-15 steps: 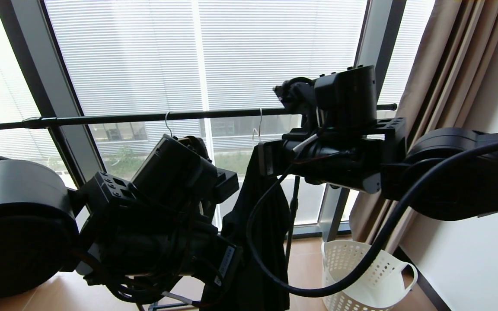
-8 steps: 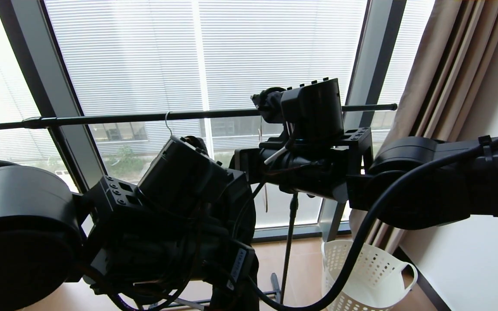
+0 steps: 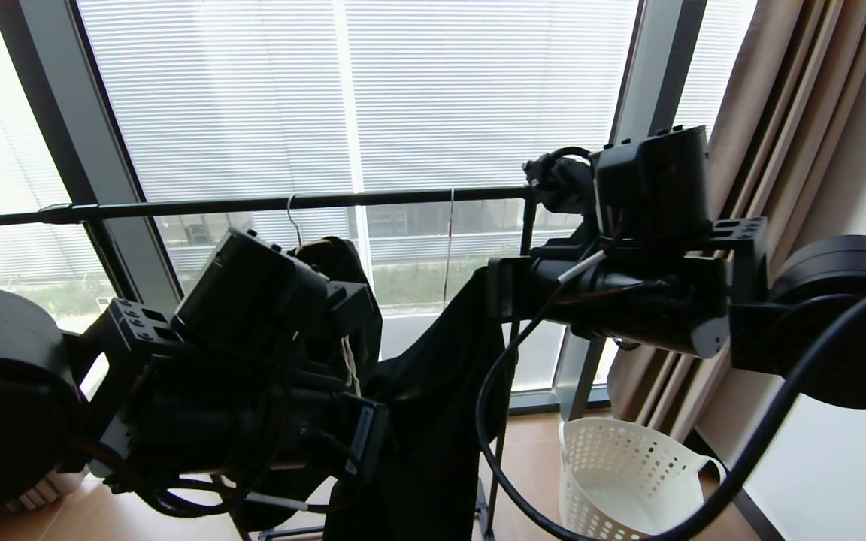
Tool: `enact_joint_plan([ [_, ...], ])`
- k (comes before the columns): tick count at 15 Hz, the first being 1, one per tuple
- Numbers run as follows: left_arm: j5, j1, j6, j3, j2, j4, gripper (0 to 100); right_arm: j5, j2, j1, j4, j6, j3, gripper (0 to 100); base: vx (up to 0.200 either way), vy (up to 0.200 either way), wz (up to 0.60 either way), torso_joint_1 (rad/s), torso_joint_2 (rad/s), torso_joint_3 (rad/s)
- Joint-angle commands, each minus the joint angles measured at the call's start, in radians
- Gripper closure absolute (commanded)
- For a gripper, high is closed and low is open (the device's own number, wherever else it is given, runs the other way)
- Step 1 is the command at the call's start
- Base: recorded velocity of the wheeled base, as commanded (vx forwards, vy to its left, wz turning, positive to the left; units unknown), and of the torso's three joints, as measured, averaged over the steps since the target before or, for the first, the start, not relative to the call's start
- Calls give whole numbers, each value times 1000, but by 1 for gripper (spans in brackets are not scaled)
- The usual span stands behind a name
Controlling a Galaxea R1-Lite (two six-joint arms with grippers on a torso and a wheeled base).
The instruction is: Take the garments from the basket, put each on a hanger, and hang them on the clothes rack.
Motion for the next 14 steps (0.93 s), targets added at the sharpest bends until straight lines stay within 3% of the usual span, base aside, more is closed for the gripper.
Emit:
enact_joint_plan([
  [1, -3, 52, 0, -28, 3, -15, 100, -3, -104, -5, 1, -3, 77, 100, 0, 0, 0, 0, 0, 0],
  [6, -5, 109, 26, -145, 122, -17, 100, -45, -173, 24, -8, 1, 219, 100, 0, 0, 0, 0, 0, 0],
  [14, -3, 107, 37, -155, 145, -20, 100, -49, -184, 6, -8, 4, 277, 100, 0, 0, 0, 0, 0, 0],
])
